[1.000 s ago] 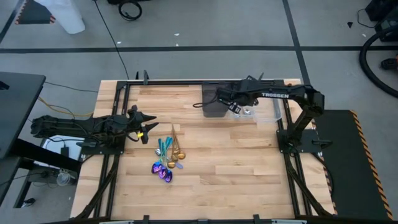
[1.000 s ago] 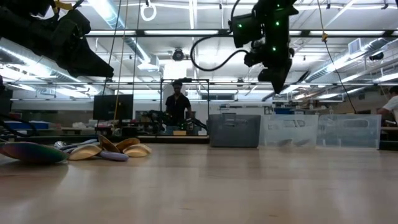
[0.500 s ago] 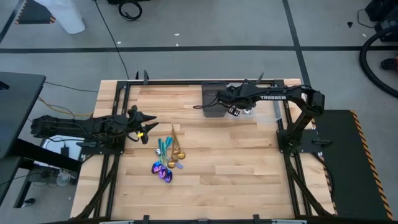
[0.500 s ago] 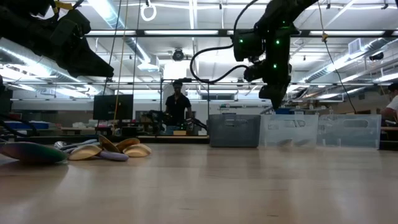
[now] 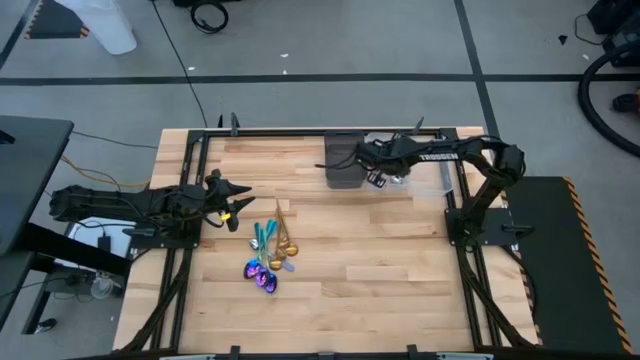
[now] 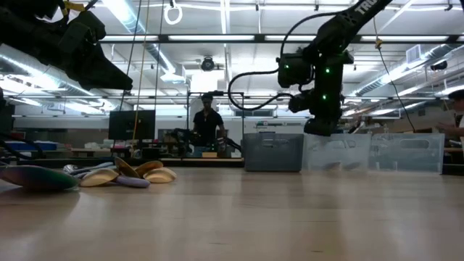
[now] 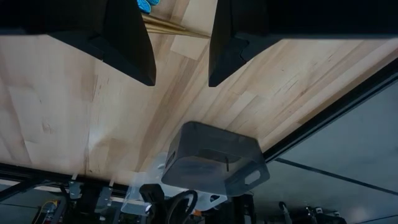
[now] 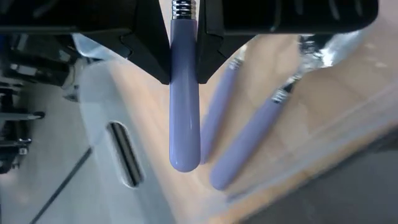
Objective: Sort silverware by color (type)
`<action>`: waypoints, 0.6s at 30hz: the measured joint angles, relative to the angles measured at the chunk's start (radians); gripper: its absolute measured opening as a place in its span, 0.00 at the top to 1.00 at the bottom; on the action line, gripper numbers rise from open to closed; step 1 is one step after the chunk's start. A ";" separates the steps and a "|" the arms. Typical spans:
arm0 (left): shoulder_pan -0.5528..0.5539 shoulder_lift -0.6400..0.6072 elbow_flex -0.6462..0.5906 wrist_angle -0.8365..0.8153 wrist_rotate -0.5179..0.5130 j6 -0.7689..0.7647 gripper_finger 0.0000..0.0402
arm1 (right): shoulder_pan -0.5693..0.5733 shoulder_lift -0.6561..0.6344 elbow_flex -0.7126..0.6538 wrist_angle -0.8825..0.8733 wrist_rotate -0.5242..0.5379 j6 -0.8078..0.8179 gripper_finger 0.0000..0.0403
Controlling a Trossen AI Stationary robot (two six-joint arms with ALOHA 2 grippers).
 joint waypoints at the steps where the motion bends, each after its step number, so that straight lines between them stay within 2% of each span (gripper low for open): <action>1: 0.000 0.000 0.000 0.000 0.000 0.000 0.61 | -0.004 0.001 -0.011 0.012 -0.010 0.000 0.82; 11: 0.000 0.000 0.000 0.000 0.000 0.001 0.61 | -0.008 0.001 -0.081 0.135 -0.023 0.014 0.82; 18: 0.000 0.000 0.000 0.000 0.000 0.000 0.61 | -0.008 0.001 -0.086 0.145 -0.061 0.064 0.82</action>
